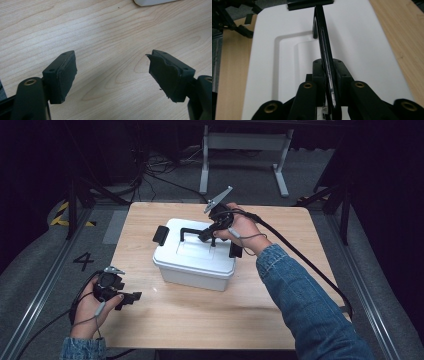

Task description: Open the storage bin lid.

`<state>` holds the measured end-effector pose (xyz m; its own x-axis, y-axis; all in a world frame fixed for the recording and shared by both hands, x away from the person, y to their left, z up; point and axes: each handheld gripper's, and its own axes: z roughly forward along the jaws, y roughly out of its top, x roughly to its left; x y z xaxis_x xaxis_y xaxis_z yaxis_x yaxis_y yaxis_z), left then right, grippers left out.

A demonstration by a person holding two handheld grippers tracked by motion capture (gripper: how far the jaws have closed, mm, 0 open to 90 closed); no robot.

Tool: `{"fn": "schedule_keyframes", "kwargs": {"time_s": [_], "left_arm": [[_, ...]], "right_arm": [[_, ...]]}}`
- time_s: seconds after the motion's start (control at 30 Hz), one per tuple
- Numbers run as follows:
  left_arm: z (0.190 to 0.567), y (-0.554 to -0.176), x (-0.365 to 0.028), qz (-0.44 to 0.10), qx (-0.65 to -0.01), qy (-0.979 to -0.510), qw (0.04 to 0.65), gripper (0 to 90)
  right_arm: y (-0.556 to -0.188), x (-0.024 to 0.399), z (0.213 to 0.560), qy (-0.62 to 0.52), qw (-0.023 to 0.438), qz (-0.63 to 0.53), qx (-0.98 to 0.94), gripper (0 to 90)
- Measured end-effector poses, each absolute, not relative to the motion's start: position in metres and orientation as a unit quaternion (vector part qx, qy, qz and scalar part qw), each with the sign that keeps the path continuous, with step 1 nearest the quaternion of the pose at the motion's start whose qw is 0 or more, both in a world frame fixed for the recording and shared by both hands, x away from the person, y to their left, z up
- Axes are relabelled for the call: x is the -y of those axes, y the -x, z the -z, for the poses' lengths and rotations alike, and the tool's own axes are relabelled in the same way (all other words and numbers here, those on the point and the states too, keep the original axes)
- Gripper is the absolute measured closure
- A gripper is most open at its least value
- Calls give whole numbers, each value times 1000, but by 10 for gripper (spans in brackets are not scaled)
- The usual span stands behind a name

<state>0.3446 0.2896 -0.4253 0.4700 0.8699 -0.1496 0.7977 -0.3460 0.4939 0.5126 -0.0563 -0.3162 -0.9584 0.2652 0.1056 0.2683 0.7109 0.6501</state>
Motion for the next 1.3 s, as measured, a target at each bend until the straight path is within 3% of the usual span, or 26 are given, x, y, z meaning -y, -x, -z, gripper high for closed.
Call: {"fn": "schedule_keyframes", "kwargs": {"time_s": [0.77,1.3], "left_arm": [[426,-344,-290,-72,-509,-818,258,231],[427,-346,-287,-73,-508,-819,256,231]], "right_arm": [[-514,54,308,134,27,360,923,846],[-512,79,274,146,15,390,909,846]]}}
